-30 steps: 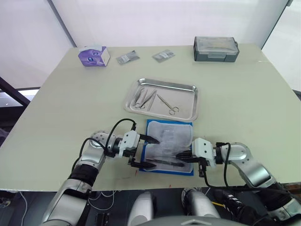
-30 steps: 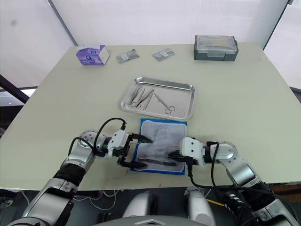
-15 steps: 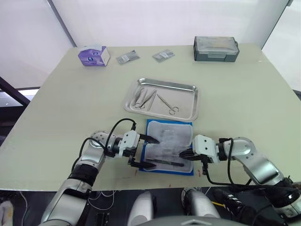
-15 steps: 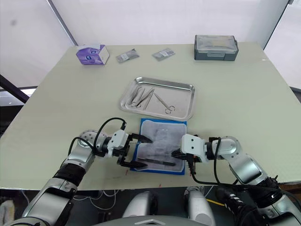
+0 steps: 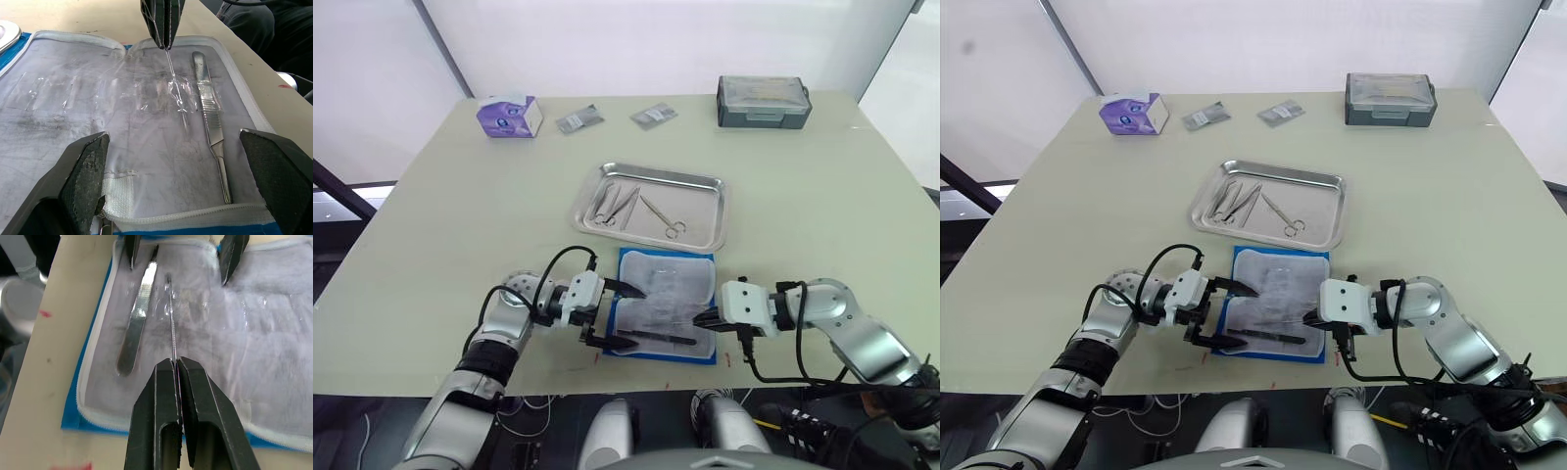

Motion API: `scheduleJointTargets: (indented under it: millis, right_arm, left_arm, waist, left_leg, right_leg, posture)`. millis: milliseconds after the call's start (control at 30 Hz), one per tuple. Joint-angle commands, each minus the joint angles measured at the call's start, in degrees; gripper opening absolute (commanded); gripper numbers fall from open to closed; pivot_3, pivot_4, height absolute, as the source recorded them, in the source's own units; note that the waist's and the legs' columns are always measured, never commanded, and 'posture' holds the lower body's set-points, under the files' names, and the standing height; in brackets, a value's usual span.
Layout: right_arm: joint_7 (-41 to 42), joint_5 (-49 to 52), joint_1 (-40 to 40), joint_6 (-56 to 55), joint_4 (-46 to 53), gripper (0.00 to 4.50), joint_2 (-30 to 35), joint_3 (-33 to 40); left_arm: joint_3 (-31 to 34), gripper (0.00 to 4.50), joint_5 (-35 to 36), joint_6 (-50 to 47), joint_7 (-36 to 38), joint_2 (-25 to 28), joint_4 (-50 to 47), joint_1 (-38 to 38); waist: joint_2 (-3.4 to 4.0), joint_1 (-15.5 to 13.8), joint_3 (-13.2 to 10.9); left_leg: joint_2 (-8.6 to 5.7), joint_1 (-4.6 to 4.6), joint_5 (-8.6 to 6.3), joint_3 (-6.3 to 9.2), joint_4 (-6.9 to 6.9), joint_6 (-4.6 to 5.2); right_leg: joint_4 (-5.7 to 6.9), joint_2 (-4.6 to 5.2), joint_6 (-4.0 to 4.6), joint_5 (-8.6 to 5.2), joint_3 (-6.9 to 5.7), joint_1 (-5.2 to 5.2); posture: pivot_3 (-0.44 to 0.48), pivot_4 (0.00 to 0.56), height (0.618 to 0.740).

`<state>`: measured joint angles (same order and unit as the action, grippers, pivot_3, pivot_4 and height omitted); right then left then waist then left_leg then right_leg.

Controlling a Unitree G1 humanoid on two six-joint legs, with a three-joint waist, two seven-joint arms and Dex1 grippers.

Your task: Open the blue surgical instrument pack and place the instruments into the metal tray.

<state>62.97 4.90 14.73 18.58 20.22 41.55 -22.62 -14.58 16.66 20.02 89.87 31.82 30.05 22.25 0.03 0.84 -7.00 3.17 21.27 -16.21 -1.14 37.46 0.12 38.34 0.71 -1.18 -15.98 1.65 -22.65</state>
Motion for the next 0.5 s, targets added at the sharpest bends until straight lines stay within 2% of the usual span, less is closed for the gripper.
scheduleJointTargets:
  millis: [33, 500]
  right_arm:
    - [0.6, 0.5, 0.3, -1.3, 2.3, 0.12, 1.6, 2.3]
    - [3.4, 5.8, -5.6, -3.6, 3.2, 0.12, 9.2, 11.9]
  left_arm:
    - [-3.1, 4.5, -2.6, -0.7, 2.6, 0.6, 4.3, -2.6]
    - [-3.6, 4.5, -2.4, -0.7, 2.6, 0.3, 4.8, -1.9]
  waist:
    - [0.0, 0.0, 0.0]
    - [-0.01, -0.1, 0.0]
  left_leg:
    - [0.0, 0.0, 0.0, 0.01, 0.0, 0.0]
    - [0.0, -0.02, 0.0, -0.04, 0.0, 0.0]
  right_leg:
    - [0.0, 0.0, 0.0, 0.0, 0.0, 0.0]
    - [0.01, 0.0, 0.0, 0.0, 0.05, 0.0]
  posture:
    - [0.0, 0.15, 0.731]
    - [0.0, 0.15, 0.731]
